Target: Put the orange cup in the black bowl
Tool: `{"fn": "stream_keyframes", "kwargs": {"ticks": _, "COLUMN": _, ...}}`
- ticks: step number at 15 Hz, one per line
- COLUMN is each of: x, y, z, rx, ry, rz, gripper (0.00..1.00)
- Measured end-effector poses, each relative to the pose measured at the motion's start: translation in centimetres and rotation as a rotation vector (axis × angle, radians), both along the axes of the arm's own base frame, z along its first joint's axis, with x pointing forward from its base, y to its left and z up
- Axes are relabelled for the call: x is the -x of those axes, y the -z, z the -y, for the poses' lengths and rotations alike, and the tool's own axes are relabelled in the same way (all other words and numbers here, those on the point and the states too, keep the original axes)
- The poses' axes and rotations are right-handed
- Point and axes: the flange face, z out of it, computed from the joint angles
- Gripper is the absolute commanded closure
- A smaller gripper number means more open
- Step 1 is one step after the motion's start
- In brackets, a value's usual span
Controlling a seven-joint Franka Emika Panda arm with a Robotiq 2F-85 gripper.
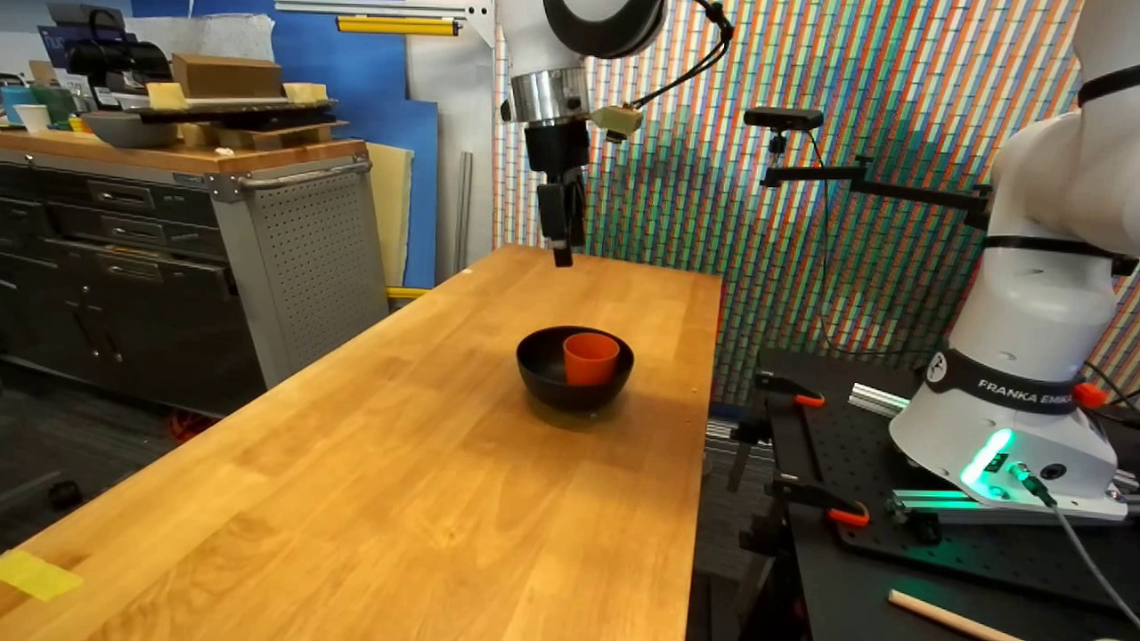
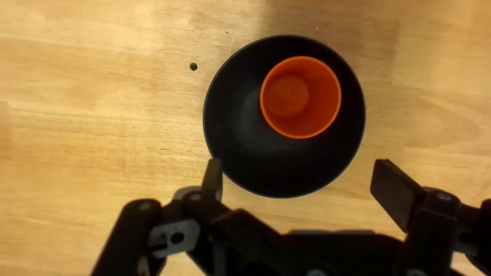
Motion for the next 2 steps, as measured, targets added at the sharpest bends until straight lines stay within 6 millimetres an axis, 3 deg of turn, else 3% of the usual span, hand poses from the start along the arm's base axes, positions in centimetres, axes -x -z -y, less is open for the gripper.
{"fn": "stream_keyframes", "kwargs": {"ticks": 2, "x": 0.95, "y": -1.95, "z": -0.62, "rx": -0.015, "ry": -0.065, "rz": -0.053, "gripper": 0.01}}
